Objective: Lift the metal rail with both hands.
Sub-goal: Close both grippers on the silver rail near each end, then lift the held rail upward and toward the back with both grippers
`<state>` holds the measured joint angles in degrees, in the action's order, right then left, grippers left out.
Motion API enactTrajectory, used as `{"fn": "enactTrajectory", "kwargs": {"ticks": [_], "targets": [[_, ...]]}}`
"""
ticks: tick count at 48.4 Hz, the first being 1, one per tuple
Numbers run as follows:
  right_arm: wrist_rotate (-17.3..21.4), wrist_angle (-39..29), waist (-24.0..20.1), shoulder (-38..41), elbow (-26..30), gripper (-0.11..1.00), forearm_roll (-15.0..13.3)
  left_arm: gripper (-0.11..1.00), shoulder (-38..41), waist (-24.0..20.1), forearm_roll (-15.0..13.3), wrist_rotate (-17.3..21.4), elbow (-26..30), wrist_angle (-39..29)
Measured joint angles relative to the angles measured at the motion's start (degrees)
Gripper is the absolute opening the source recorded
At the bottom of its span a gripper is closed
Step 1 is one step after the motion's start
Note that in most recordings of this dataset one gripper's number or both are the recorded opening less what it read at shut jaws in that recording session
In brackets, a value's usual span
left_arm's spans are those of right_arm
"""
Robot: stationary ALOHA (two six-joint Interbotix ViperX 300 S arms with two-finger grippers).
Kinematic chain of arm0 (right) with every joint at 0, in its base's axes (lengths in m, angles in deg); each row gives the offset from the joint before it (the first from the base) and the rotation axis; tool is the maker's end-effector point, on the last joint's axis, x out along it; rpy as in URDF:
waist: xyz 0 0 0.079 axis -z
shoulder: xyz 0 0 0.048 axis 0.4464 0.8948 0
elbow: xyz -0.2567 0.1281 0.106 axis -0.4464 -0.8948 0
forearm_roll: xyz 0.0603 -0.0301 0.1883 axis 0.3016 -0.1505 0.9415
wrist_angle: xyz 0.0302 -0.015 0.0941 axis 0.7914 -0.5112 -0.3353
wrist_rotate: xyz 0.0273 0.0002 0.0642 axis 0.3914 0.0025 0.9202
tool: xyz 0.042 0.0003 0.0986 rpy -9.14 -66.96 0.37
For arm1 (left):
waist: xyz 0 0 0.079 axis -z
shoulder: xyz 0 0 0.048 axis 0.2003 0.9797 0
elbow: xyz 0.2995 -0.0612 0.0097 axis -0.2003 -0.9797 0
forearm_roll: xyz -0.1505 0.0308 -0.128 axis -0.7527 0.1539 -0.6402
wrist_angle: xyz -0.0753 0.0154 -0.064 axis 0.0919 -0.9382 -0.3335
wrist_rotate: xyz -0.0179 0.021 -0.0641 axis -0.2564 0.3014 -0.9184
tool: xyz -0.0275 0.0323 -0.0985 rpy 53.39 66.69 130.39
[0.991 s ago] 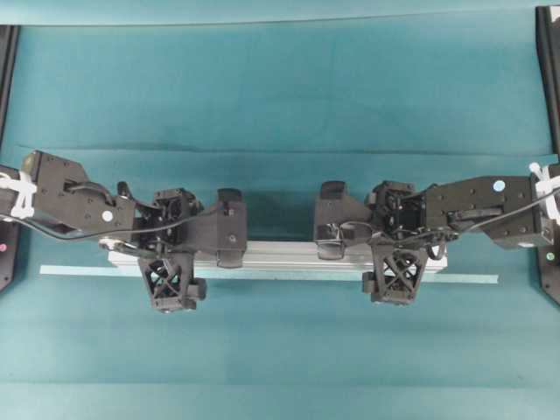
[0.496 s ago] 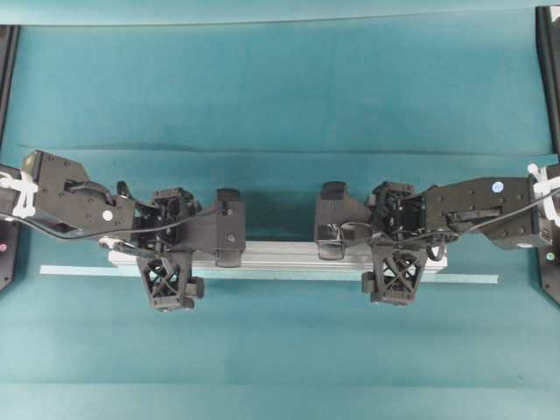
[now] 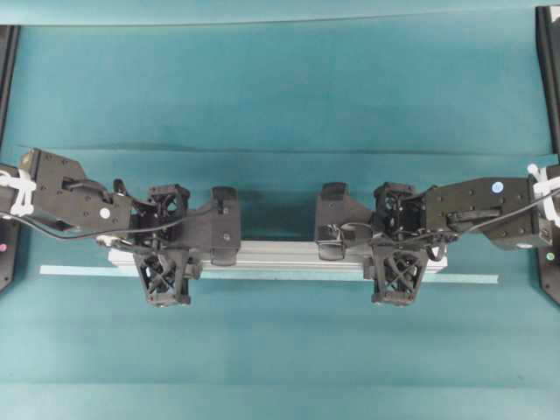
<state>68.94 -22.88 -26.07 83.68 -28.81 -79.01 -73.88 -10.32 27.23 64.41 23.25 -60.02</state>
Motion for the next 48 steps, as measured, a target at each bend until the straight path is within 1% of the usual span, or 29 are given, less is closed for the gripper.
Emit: {"fn": "enactTrajectory", "kwargs": {"ticks": [21, 25, 43, 48], "targets": [[0.00, -0.79, 0.09, 0.00, 0.62, 0.39, 0.26, 0.36, -0.18, 0.09, -0.18, -0.09, 0.18, -0.44], [-0.09, -2.46, -0.09, -0.35, 1.41, 0.39, 0.35, 0.36, -0.62, 0.26, -0.18, -0.09, 0.62, -1.32], [0.00, -11.25, 0.26, -4.39, 5.27, 0.39, 0.44, 0.36, -4.92, 0.35, -0.18, 0.00, 5.10, -9.93], [0.00, -14.85, 0.53, -6.15, 6.59, 0.39, 0.44, 0.36, -6.33, 0.35, -0.18, 0.00, 6.15, -11.43]]}}
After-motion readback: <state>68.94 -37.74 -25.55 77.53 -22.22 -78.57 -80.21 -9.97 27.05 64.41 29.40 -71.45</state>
